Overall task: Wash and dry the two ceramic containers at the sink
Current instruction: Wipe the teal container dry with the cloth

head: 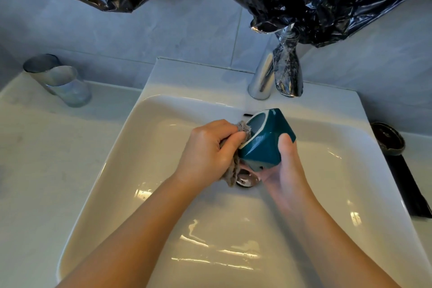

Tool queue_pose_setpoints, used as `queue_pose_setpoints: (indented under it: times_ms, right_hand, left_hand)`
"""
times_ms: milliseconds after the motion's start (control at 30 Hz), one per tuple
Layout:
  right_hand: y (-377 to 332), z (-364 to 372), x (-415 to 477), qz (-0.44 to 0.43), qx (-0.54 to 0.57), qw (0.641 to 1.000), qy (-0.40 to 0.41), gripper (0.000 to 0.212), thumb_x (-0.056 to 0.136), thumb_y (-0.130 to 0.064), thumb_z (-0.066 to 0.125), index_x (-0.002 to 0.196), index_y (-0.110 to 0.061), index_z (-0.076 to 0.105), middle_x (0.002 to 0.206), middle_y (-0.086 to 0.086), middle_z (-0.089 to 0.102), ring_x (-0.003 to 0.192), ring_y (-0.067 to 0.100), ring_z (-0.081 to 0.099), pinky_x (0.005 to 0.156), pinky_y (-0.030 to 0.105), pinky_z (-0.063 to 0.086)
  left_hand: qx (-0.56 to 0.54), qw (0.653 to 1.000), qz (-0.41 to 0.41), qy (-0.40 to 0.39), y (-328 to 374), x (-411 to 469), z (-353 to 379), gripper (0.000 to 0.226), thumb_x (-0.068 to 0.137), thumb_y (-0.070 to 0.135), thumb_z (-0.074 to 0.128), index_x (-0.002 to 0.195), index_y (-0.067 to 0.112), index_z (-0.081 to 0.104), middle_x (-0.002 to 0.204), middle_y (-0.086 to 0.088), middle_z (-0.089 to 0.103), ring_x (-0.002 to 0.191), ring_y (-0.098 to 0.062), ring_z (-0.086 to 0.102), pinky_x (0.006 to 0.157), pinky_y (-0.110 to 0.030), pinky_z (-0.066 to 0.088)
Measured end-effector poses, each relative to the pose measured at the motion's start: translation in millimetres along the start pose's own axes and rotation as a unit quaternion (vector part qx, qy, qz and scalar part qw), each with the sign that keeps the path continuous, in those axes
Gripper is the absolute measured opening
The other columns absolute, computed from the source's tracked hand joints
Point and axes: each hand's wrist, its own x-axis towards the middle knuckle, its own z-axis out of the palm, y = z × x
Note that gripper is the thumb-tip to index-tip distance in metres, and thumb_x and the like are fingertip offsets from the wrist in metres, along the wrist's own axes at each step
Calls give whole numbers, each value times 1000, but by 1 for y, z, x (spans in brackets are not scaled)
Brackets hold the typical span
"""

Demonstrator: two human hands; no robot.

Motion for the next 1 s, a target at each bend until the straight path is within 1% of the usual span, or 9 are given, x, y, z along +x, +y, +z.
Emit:
queue_pose_setpoints:
  times_ms: [133, 233, 367, 467, 633, 733, 833, 900, 1000]
  right_hand:
    - [4, 4, -1, 25, 0, 1000, 18, 106, 64, -59, 83, 148, -14, 36, 139, 26, 53, 118, 38, 60, 78, 47, 58]
    - [11, 8, -4, 50, -17, 998, -19, 104, 65, -60, 82, 147, -15, 37, 138, 26, 53, 119, 42, 59, 84, 56, 56]
    - [13, 8, -6, 60, -22, 996, -55, 97, 64, -59, 82, 144, -24, 40, 137, 22, 54, 123, 46, 55, 94, 67, 48]
    - [11, 6, -5, 47, 11, 999, -24, 100, 66, -59, 82, 147, -19, 37, 139, 23, 53, 124, 45, 55, 87, 60, 54]
    - [8, 0, 0, 46, 21, 998, 40, 109, 60, -63, 83, 147, -16, 38, 140, 22, 54, 125, 36, 57, 83, 45, 58]
    - [12, 3, -1, 67, 14, 998, 13, 107, 59, -65, 83, 146, -20, 39, 138, 17, 58, 123, 32, 60, 91, 48, 56]
    - [13, 8, -5, 88, 9, 996, -16, 102, 57, -59, 86, 143, -23, 42, 130, 15, 63, 113, 31, 66, 81, 47, 58]
    - [13, 7, -7, 92, 24, 995, -34, 100, 61, -55, 86, 144, -21, 41, 132, 19, 60, 113, 33, 65, 79, 47, 58]
    - [9, 3, -4, 68, 36, 997, -12, 105, 62, -56, 86, 147, -16, 38, 136, 21, 57, 116, 33, 63, 81, 45, 58]
  left_hand:
    - [-77, 997, 1, 17, 11, -1, 1, 24, 91, 9, 57, 68, 3, 63, 64, 1, 57, 62, -12, 52, 57, -25, 43]
    - [-68, 997, -10, 40, 8, 2, 0, 26, 92, 10, 56, 68, 1, 62, 63, -2, 59, 60, -15, 52, 56, -29, 45]
    - [17, 999, -18, 36, -10, 2, -6, 28, 92, 19, 56, 71, 3, 66, 65, -3, 63, 61, -18, 56, 59, -33, 46]
    - [42, 999, -8, 10, -9, 0, -7, 31, 91, 23, 55, 68, 6, 65, 61, -1, 61, 57, -15, 53, 57, -29, 44]
    - [-50, 999, -18, 12, 14, 0, 2, 28, 90, 18, 58, 68, 4, 64, 60, -3, 59, 58, -16, 53, 55, -31, 45]
    - [-72, 997, -17, 31, 14, 0, 6, 31, 93, 19, 55, 70, 0, 64, 61, -9, 60, 59, -23, 55, 53, -36, 45]
    - [-43, 998, -28, 47, -2, 2, 2, 36, 93, 26, 52, 72, -1, 65, 62, -11, 61, 58, -25, 55, 54, -40, 45]
    - [-8, 999, -17, 43, -8, 1, -1, 35, 93, 25, 52, 71, 1, 66, 61, -7, 61, 57, -21, 55, 54, -38, 45]
    - [40, 999, 15, 16, -5, 2, 0, 28, 92, 18, 56, 67, 6, 62, 59, 2, 56, 55, -12, 49, 53, -25, 42]
